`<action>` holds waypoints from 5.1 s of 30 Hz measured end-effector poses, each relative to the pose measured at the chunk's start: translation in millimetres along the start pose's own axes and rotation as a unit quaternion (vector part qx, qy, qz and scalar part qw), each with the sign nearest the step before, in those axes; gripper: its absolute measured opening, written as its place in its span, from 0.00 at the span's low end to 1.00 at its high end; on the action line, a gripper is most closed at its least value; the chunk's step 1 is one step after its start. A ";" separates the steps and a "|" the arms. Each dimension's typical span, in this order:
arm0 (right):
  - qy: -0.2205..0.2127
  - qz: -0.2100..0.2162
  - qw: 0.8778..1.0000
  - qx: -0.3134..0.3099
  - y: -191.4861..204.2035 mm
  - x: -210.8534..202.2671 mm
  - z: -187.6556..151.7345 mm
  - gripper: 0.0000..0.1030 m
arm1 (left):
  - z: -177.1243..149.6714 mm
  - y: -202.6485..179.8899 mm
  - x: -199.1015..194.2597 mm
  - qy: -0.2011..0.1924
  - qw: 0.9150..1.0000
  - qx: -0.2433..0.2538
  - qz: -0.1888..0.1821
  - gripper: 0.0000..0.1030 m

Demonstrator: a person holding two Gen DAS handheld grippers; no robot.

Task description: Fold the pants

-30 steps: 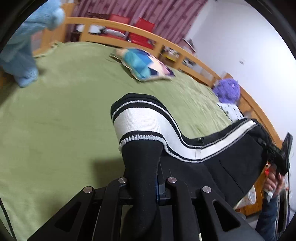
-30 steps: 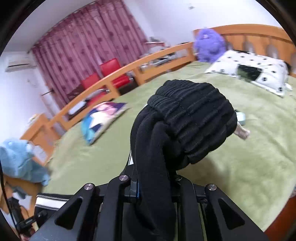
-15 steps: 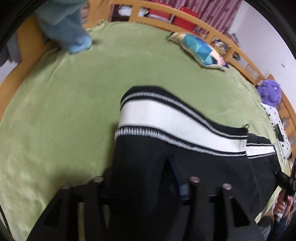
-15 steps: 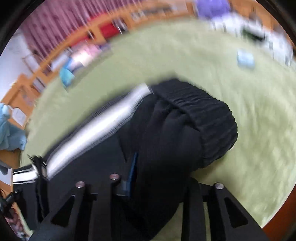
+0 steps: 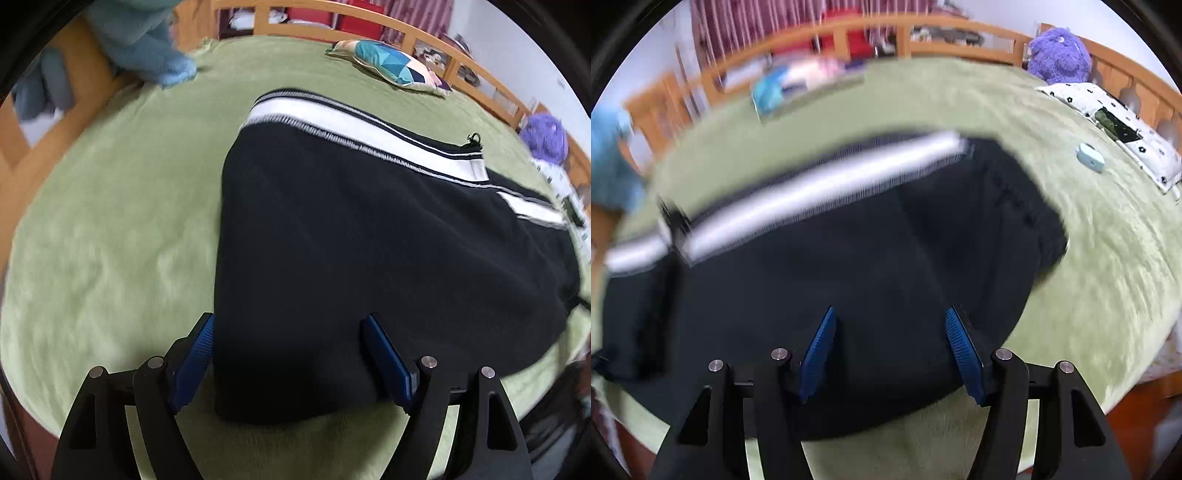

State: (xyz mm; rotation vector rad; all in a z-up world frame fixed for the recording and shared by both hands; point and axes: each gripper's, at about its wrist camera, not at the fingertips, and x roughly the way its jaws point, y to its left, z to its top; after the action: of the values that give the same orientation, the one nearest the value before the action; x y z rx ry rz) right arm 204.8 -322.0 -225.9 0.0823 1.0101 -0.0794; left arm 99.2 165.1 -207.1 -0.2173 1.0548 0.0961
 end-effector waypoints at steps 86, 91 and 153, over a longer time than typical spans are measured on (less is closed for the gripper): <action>-0.057 0.182 0.979 0.065 -20.3 -66.5 -23.7 0.54 | -25.6 -228.9 -76.4 -0.056 0.971 0.147 -0.182 0.49; -0.054 0.235 0.970 0.039 24.0 -64.3 -16.2 0.57 | -35.3 -182.2 -102.8 -0.100 0.978 0.123 -0.134 0.67; -0.015 0.075 0.997 -0.020 -137.1 9.2 39.9 0.24 | -16.0 -304.3 17.1 0.041 0.972 0.167 -0.162 0.69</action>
State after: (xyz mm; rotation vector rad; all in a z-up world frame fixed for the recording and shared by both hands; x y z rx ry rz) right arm 228.9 -462.7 -217.0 0.1203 0.9720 0.0760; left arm 149.4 -135.5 -189.6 -0.0850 1.0885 -0.3859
